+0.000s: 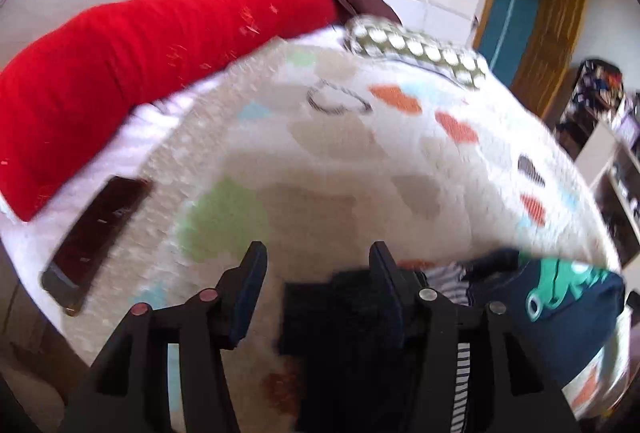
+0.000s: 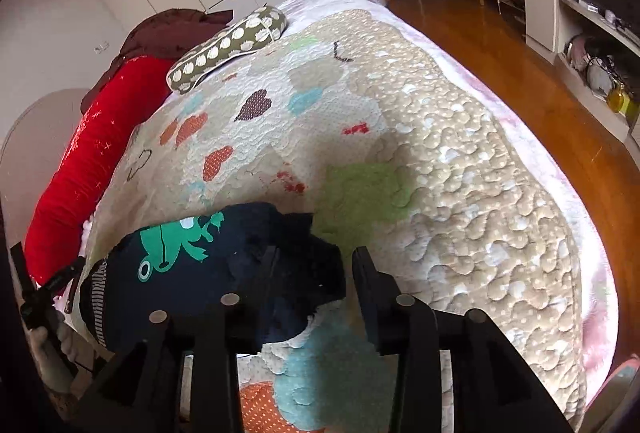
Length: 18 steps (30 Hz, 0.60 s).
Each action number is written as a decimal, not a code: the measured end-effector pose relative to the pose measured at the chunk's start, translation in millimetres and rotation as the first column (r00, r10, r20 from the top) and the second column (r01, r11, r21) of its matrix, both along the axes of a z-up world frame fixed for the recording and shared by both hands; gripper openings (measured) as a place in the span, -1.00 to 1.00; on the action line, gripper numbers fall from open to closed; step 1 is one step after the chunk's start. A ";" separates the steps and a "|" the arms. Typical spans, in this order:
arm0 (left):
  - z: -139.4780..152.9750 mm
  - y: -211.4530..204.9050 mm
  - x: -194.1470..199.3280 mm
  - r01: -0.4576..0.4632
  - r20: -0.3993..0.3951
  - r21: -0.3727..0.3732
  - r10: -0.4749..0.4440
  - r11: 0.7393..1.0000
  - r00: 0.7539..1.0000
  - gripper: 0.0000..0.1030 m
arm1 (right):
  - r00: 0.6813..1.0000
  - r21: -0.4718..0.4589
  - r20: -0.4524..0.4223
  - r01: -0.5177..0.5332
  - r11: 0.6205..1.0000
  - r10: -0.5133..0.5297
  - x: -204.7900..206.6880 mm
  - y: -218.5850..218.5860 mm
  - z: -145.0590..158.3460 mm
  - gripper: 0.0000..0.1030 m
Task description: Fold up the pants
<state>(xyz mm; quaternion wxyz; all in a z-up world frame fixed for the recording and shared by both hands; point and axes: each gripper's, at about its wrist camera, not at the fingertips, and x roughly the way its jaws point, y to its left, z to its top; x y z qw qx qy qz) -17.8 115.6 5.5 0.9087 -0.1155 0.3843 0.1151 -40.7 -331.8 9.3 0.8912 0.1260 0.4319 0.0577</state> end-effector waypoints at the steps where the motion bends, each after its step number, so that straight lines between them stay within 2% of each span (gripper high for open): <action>1: 2.2 6.6 -1.7 0.000 -0.004 -0.009 0.000 1.000 1.000 0.15 | 1.000 0.006 0.005 0.006 1.000 -0.006 0.7 -0.6 0.7 -0.17; 2: -0.1 12.1 -1.6 0.010 -0.021 -0.024 -0.010 1.000 1.000 0.27 | 1.000 0.022 0.013 0.011 1.000 -0.012 -1.5 -3.1 0.4 -0.17; 5: -16.9 11.9 3.3 0.060 -0.105 -0.041 -0.064 0.997 0.992 0.30 | 1.000 0.043 0.013 0.027 0.999 -0.028 -4.5 -6.3 -2.0 -0.17; 6: -24.8 4.0 3.6 0.109 -0.137 -0.044 -0.114 0.993 0.984 0.30 | 1.000 0.046 0.005 0.029 0.999 -0.029 -5.7 -4.7 -5.1 -0.17; 8: -33.9 -15.1 2.4 0.190 -0.172 -0.017 -0.190 0.982 0.967 0.30 | 1.000 0.047 -0.010 0.026 0.999 -0.025 -3.1 -3.4 -8.7 -0.17; 9: -38.3 -27.3 2.7 0.218 -0.194 0.025 -0.209 0.976 0.959 0.29 | 1.000 0.045 -0.016 0.025 0.999 -0.024 -2.9 -1.9 -11.2 -0.17; 11: -42.2 -45.2 3.3 0.228 -0.227 0.122 -0.197 0.966 0.954 -0.48 | 0.999 0.034 -0.019 0.028 0.999 -0.028 -2.4 -0.4 -13.7 -0.17; 12: -40.0 -50.6 4.1 0.220 -0.224 0.164 -0.181 0.962 0.958 -0.54 | 0.999 0.032 -0.020 0.031 0.999 -0.030 -3.0 -0.5 -14.3 -0.17; 13: -35.3 -52.4 4.0 0.214 -0.210 0.172 -0.176 0.961 0.962 -0.72 | 0.999 0.033 -0.020 0.033 0.999 -0.033 -2.5 -0.5 -15.1 -0.17; 18: -0.3 -40.8 14.9 0.170 -0.126 0.140 -0.153 0.975 0.980 -0.77 | 1.000 0.020 0.000 0.025 0.999 -0.025 -6.8 2.2 -9.7 -0.17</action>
